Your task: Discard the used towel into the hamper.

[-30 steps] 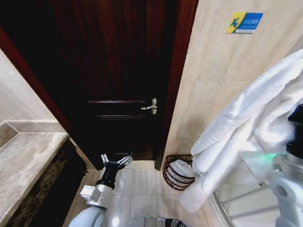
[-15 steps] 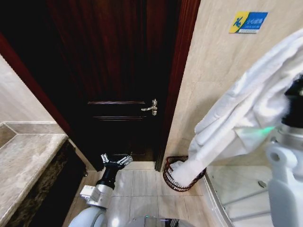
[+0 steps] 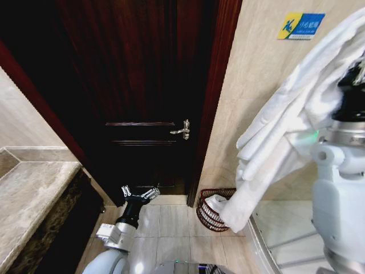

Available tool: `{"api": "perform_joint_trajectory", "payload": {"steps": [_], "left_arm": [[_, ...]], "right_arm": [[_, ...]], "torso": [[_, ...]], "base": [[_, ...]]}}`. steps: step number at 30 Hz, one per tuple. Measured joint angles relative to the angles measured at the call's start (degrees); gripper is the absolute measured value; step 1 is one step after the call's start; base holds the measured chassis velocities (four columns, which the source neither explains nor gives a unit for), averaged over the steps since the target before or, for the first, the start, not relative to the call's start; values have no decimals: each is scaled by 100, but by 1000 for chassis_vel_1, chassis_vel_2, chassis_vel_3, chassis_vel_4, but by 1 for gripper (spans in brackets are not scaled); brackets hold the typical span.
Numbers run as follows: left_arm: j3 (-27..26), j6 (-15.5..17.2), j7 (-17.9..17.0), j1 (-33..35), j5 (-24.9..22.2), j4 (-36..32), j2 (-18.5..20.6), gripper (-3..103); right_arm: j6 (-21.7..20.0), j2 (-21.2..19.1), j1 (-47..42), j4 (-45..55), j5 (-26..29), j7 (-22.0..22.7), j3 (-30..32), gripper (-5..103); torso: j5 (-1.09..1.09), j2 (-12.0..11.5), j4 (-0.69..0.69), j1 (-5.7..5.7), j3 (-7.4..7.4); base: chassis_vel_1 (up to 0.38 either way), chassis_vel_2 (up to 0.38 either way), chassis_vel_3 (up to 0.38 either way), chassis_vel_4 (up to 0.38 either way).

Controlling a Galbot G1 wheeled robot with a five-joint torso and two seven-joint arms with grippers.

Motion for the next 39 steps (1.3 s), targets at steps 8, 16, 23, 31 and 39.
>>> {"api": "perform_joint_trajectory", "payload": {"steps": [8, 16, 23, 31, 39], "left_arm": [[0, 0, 0, 0, 0, 0, 0, 100], [0, 0, 0, 0, 0, 0, 0, 100], [1, 0, 0, 0, 0, 0, 0, 100], [0, 0, 0, 0, 0, 0, 0, 100], [0, 0, 0, 0, 0, 0, 0, 100]], "right_arm": [[81, 309, 467, -493, -40, -61, -330, 10], [266, 605, 442, -742, -98, -203, -471, 10], [471, 1051, -430, -580, -237, -264, -368, 10], [642, 1188, -1040, -573, -289, -328, -237, 10], [817, 1342, -1708, -486, -296, -444, -119, 10]], "torso": [[-1, 0, 1, 0, 0], [-2, 0, 1, 0, -1], [-1, 0, 1, 0, -1], [0, 0, 0, 0, -1], [0, 0, 1, -1, -1]], "base": [[0, 0, 0, 0], [0, 0, 0, 0], [0, 0, 0, 0], [0, 0, 0, 0], [0, 0, 0, 0]]}}
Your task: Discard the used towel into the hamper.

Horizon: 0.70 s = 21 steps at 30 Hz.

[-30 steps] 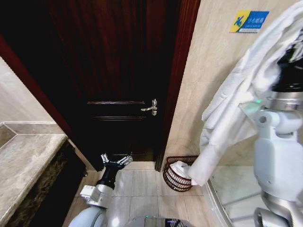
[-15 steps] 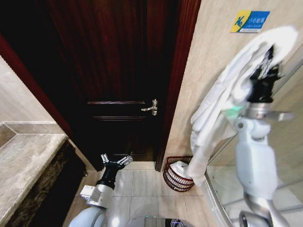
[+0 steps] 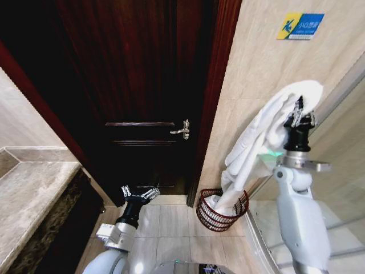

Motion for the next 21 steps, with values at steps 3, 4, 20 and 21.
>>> {"api": "perform_joint_trajectory", "payload": {"steps": [3, 4, 20, 21], "left_arm": [[0, 0, 0, 0, 0, 0, 0, 100], [0, 0, 0, 0, 0, 0, 0, 100], [0, 0, 0, 0, 0, 0, 0, 100], [0, 0, 0, 0, 0, 0, 0, 100]], "right_arm": [[94, 94, -233, -46, 0, -57, 37, 10], [94, 94, -233, -46, 0, -57, 37, 10], [661, 559, -608, -1016, -294, -264, 11, 10], [702, 577, -612, -1108, -306, -264, 0, 10]], "torso": [[0, 0, -1, 0, 0], [0, 0, -1, 0, 0], [-1, 0, 0, 0, 0], [0, 0, 0, 0, 0]], "base": [[0, 0, 0, 0], [0, 0, 0, 0], [0, 0, 0, 0], [0, 0, 0, 0]]}}
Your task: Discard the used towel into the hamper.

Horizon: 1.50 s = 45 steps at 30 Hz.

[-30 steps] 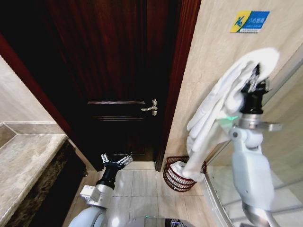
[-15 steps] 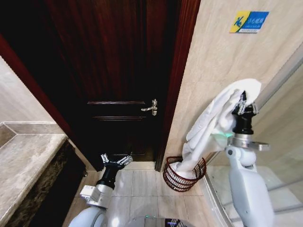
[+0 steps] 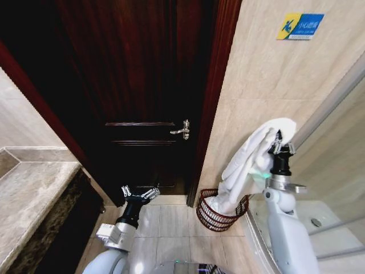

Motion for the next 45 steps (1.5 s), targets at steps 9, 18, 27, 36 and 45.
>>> {"api": "perform_joint_trajectory", "payload": {"steps": [9, 18, 27, 36, 45], "left_arm": [[0, 0, 0, 0, 0, 0, 0, 100], [0, 0, 0, 0, 0, 0, 0, 100], [0, 0, 0, 0, 0, 0, 0, 100], [0, 0, 0, 0, 0, 0, 0, 100], [0, 0, 0, 0, 0, 0, 0, 100]], "right_arm": [[446, 131, 5, -719, -122, 6, -61, 10], [553, 251, -63, -1101, -238, -109, -79, 10], [553, 331, -96, -1294, -159, -199, -79, 10], [543, 412, -156, -2312, 300, -270, -392, 10], [538, 489, -143, -3145, 596, -373, -601, 10]], "torso": [[0, 0, 0, 0, 0], [0, 0, 0, 0, 0], [-1, 1, 0, -1, 0], [-2, -1, -1, 2, 1], [-1, 0, 0, -2, -1]], "base": [[0, 0, 0, 0], [0, 0, 0, 0], [-36, 36, 29, -35], [-64, 63, 53, -61], [0, 0, 0, 0]]}}
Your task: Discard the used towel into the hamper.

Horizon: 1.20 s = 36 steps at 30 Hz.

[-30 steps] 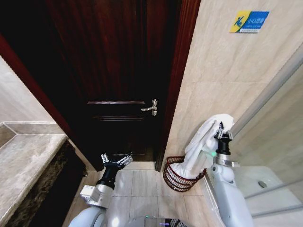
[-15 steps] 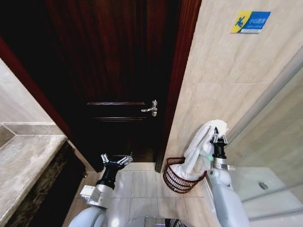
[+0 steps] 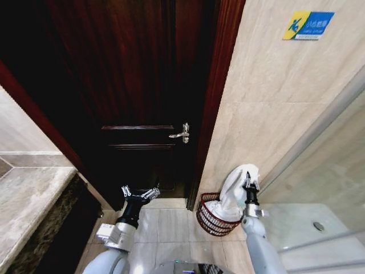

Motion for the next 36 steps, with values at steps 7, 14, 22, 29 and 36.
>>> {"api": "perform_joint_trajectory", "payload": {"steps": [7, 14, 22, 29, 36], "left_arm": [[0, 0, 0, 0, 0, 0, 0, 100], [0, 0, 0, 0, 0, 0, 0, 100], [0, 0, 0, 0, 0, 0, 0, 100], [0, 0, 0, 0, 0, 0, 0, 100], [0, 0, 0, 0, 0, 0, 0, 100]], "right_arm": [[-2, 173, -42, -371, -12, -58, -115, 10], [-4, 251, 130, -1196, -191, -17, -142, 10], [-8, 243, 269, -1970, -561, 50, -105, 10], [-547, 270, 125, -1855, -771, -41, -77, 10], [-633, 159, 90, -1838, -864, -249, -25, 10]], "torso": [[1, 0, 0, 2, 0], [1, 0, 0, 2, 0], [1, 0, 0, 2, 1], [3, 0, 0, 2, 1], [1, 0, -1, 1, 0]], "base": [[0, 0, 0, 0], [0, 0, 0, 0], [0, 0, 0, 0], [0, 0, 0, 0], [0, 0, 0, 0]]}}
